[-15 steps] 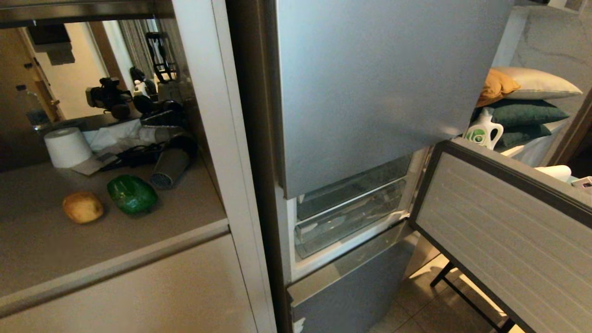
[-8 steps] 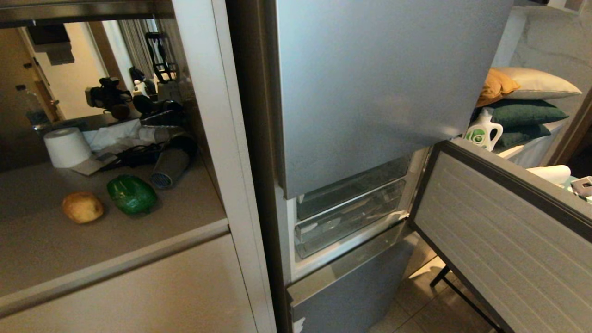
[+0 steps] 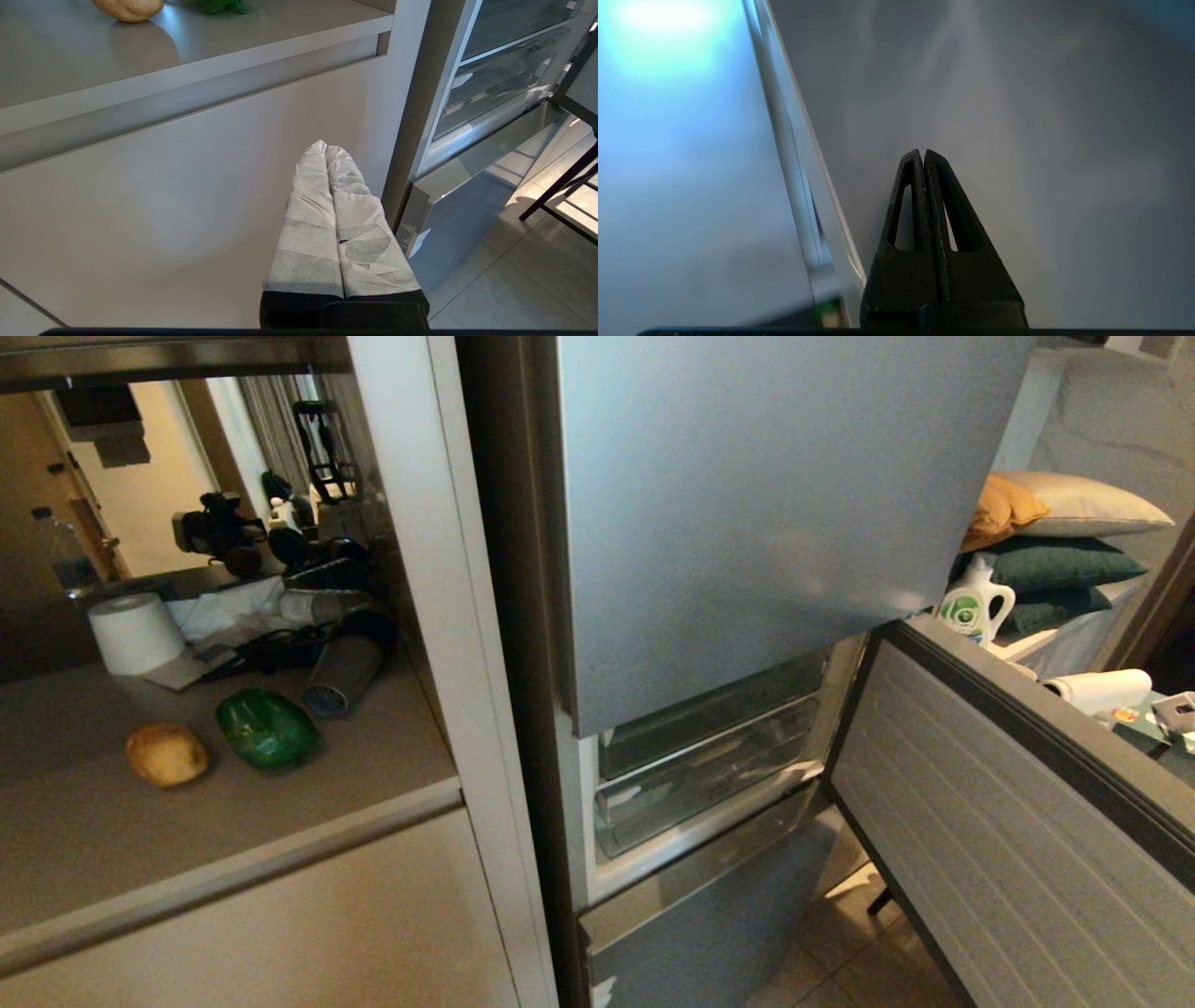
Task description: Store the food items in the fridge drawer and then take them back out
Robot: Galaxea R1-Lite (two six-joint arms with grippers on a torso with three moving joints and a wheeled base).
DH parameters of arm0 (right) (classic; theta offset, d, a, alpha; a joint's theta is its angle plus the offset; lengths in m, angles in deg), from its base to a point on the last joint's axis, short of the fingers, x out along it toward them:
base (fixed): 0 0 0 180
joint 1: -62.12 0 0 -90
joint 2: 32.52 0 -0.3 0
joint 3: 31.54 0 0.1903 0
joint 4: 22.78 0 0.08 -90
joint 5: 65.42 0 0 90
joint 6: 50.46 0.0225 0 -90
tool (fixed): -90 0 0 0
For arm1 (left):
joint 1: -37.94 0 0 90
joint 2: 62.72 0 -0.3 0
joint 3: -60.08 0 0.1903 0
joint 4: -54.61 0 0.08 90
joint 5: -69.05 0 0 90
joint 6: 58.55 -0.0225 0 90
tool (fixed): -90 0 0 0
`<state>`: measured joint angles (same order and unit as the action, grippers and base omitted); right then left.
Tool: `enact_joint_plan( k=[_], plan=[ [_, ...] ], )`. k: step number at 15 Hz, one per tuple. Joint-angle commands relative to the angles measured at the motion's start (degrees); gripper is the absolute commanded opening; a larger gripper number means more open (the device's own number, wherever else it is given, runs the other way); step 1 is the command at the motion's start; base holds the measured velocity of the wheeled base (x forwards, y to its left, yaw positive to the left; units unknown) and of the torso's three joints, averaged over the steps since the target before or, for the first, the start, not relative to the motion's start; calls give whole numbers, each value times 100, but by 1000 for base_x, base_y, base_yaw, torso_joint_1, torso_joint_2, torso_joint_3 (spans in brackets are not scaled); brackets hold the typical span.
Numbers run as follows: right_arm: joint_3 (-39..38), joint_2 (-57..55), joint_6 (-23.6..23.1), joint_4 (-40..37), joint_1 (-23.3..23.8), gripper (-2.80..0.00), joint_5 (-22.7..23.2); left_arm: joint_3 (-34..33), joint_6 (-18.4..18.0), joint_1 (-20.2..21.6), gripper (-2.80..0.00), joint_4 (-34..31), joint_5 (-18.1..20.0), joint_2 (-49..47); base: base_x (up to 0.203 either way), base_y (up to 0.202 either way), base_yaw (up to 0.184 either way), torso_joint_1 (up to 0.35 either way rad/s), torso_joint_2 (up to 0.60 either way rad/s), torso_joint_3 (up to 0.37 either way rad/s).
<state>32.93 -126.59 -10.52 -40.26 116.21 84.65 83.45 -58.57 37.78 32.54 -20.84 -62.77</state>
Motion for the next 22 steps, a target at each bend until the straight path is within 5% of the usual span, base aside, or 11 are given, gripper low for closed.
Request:
enact_joint_plan(
  k=[1, 8, 13, 15, 17, 22],
  plan=[
    [-220, 129, 25, 6, -461, -280, 49, -62, 2, -2, -280, 3, 6, -4, 0, 0, 0, 0, 0, 0],
    [-719, 17, -193, 28, -2341, -280, 84, -62, -4, -2, -280, 3, 4, -4, 0, 0, 0, 0, 0, 0],
    [-727, -465, -1510, 30, -3606, -280, 22, -62, 2, -2, -280, 3, 6, -4, 0, 0, 0, 0, 0, 0],
    [-687, -933, -2260, 72, -4290, -280, -346, -62, 2, -2, -280, 3, -2, -4, 0, 0, 0, 0, 0, 0],
    [-663, -1297, -2614, 771, -4808, -280, -751, -62, 2, -2, -280, 3, -2, -4, 0, 0, 0, 0, 0, 0],
    [-834, -1722, -2658, 2334, -5840, -280, -897, -62, 2, -2, -280, 3, 7, -4, 0, 0, 0, 0, 0, 0]
  ],
)
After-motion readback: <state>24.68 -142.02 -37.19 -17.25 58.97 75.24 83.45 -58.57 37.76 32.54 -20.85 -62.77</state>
